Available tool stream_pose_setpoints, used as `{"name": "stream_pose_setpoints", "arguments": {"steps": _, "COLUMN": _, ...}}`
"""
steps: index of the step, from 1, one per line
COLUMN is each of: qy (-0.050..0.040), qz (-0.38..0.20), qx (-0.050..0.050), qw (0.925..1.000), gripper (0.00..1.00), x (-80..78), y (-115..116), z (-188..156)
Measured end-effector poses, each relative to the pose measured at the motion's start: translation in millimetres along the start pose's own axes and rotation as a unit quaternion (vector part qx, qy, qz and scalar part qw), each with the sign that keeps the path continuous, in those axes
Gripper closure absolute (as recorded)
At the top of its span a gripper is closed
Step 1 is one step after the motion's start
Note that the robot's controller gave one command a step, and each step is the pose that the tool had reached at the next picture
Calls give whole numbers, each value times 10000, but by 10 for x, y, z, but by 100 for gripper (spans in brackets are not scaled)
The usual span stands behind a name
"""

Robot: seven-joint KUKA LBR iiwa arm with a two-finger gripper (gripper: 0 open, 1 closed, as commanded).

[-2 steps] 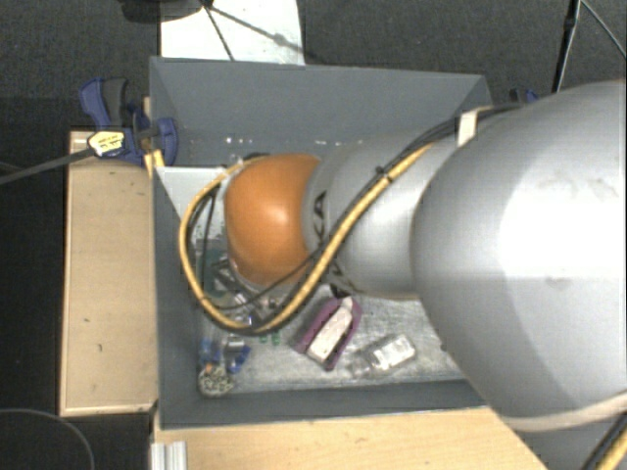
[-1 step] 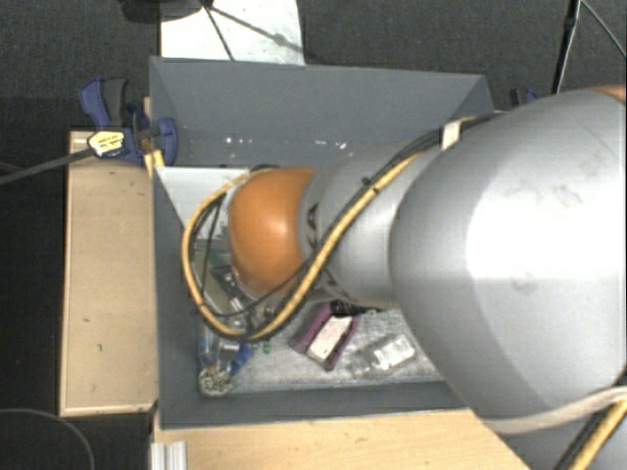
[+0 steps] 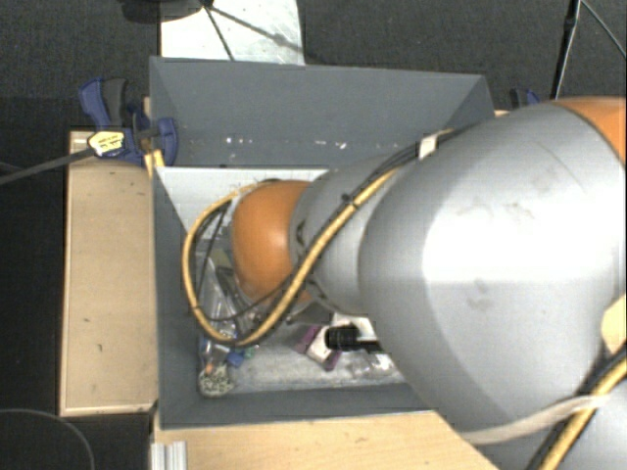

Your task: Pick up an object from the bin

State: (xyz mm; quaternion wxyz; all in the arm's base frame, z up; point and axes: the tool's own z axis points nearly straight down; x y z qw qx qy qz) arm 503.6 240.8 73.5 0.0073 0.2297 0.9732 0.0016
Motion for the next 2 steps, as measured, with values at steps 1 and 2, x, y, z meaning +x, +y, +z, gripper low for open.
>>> {"name": "stream_pose_setpoints", "arguments": {"steps": 1, "qy": 37, "qz": -10, "qx": 1, "qw": 10000, "gripper": 100, "x": 39, "y": 14, "z": 7}}
{"name": "stream_pose_setpoints", "arguments": {"steps": 2, "qy": 46, "qz": -31, "qx": 4, "qw": 10000, "gripper": 100, "x": 14, "y": 30, "z": -606}}
